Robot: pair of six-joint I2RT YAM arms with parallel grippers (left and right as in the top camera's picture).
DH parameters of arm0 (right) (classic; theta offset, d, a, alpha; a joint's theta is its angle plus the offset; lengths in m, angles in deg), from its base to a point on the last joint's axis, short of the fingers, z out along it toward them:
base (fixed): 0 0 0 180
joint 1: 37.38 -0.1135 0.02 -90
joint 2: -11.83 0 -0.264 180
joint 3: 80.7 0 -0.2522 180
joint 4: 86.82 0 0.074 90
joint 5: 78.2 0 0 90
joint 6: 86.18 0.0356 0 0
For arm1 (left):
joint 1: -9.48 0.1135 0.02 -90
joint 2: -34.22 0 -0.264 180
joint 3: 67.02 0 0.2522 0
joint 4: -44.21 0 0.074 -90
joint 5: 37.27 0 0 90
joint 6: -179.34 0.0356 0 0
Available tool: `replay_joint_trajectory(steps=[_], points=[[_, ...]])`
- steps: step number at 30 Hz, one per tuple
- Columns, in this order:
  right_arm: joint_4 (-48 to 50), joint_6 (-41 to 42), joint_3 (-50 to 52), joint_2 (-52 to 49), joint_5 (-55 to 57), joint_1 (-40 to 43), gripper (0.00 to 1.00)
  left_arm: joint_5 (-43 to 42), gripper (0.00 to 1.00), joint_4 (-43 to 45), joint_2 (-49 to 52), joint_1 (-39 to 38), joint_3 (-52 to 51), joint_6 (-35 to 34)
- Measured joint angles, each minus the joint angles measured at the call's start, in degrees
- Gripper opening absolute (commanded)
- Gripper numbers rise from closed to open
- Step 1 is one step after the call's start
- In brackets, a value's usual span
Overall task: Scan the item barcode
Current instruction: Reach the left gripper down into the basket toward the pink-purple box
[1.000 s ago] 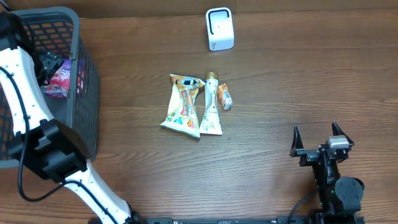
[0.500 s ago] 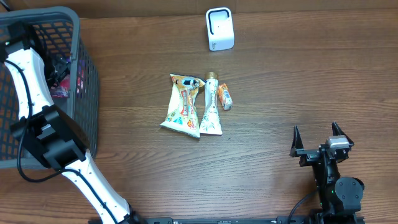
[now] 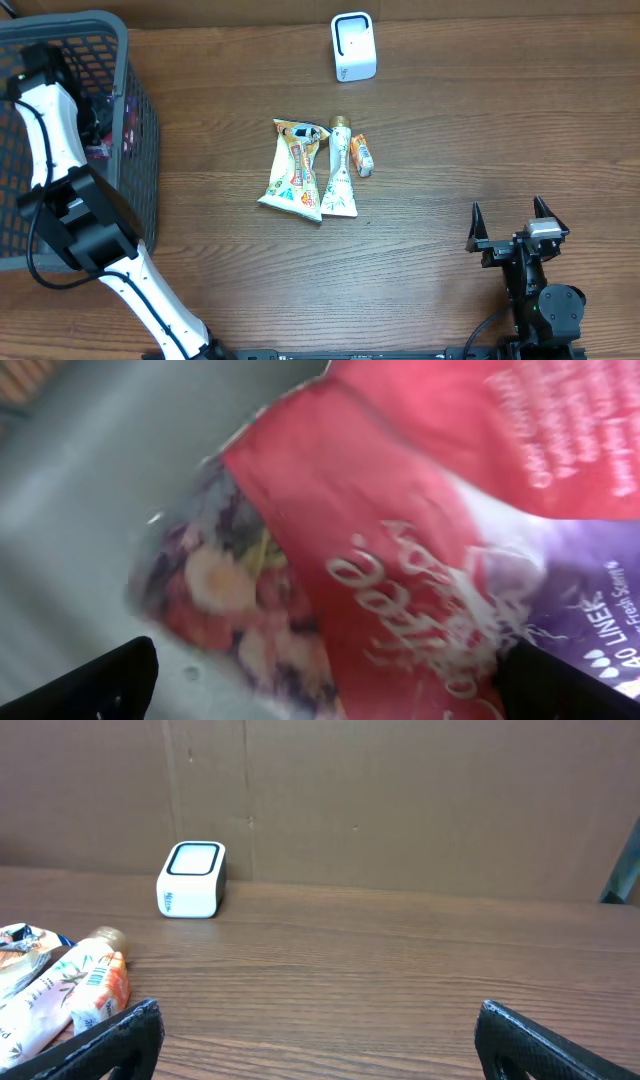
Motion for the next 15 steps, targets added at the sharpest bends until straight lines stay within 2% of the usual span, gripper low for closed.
replay_joint_trajectory(steps=[2,4,9,10,12,13,15], points=[[0.0,0.0,0.0,0.0,0.0,0.0,1.00,-0.3,0.96,0.8,0.0,0.0,-0.7,0.0],[0.0,0.0,0.0,0.0,0.0,0.0,1.00,-0.7,0.84,1.8,0.0,0.0,-1.4,0.1],[0.0,0.0,0.0,0.0,0.0,0.0,1.00,-1.7,0.25,3.6,-0.1,-0.1,-2.5,0.2],[0.0,0.0,0.0,0.0,0.0,0.0,1.00,-1.8,0.19,3.7,-0.2,-0.2,-2.6,0.2],[0.0,0.0,0.0,0.0,0.0,0.0,1.00,-1.8,0.12,3.6,-0.5,0.0,-2.7,0.6],[0.0,0.0,0.0,0.0,0.0,0.0,1.00,-1.7,0.04,3.5,-0.7,0.0,-2.7,1.0],[0.0,0.0,0.0,0.0,0.0,0.0,1.00,-1.3,0.04,3.1,-0.8,0.0,-2.7,1.7]])
